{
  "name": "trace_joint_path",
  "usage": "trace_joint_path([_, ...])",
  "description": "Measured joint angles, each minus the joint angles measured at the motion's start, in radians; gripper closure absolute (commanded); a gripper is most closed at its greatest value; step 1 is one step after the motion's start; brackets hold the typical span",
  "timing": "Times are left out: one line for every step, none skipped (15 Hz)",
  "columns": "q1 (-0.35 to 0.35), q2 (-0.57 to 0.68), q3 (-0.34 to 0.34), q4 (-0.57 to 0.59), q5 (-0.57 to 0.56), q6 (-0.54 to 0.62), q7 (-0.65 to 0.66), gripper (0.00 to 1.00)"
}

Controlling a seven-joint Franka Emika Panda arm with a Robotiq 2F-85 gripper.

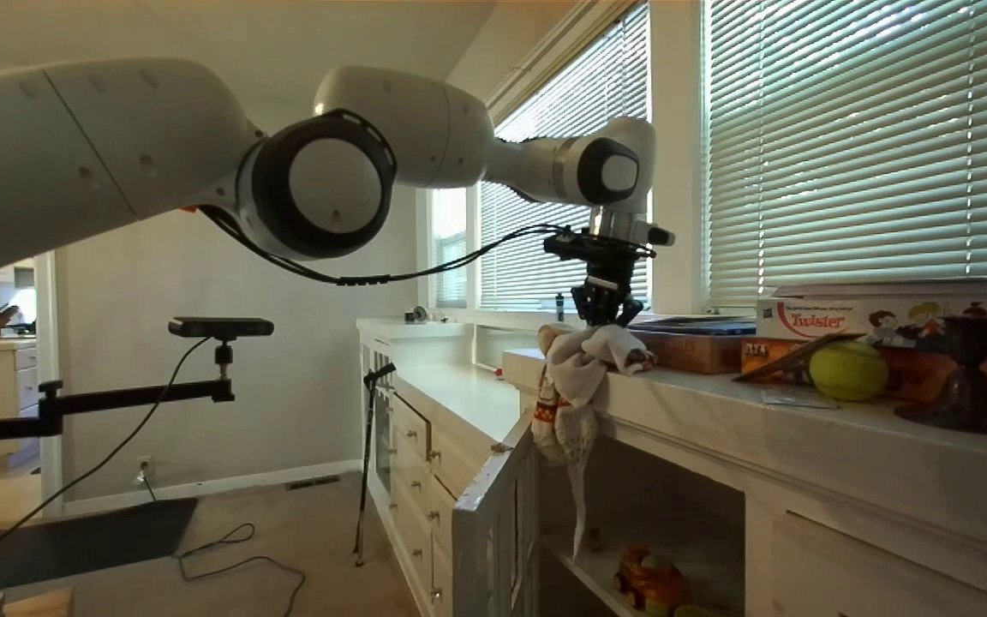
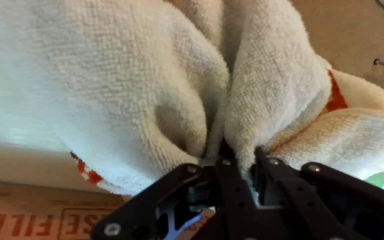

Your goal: Use the towel to wipe the top of the cabinet.

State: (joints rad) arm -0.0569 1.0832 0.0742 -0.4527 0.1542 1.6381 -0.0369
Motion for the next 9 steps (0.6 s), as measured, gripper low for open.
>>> trace_joint_path([0.010,0.000,0.000,0.000,-0.001,0.002,-0.008,0.97])
trace_joint_path([0.013,0.000,0.000,0.000,-0.002,0.002,-0.014,0.97])
trace_joint_path([0.011,0.000,-0.002,0.000,-0.002,0.002,-0.015,0.97])
trace_joint_path([0.003,0.001,-0.004,0.000,-0.002,0.002,-0.015,0.97])
trace_joint_path([-0.009,0.002,-0.006,-0.001,-0.002,0.002,-0.015,0.97])
trace_joint_path([-0.027,0.002,-0.008,-0.001,-0.002,0.002,-0.015,0.97])
trace_joint_path([-0.048,0.002,-0.009,-0.001,-0.001,0.001,-0.014,0.97])
trace_joint_path([-0.071,0.002,-0.010,-0.001,-0.001,0.001,-0.012,0.97])
trace_joint_path([-0.095,0.002,-0.009,-0.001,0.001,0.000,-0.011,0.97])
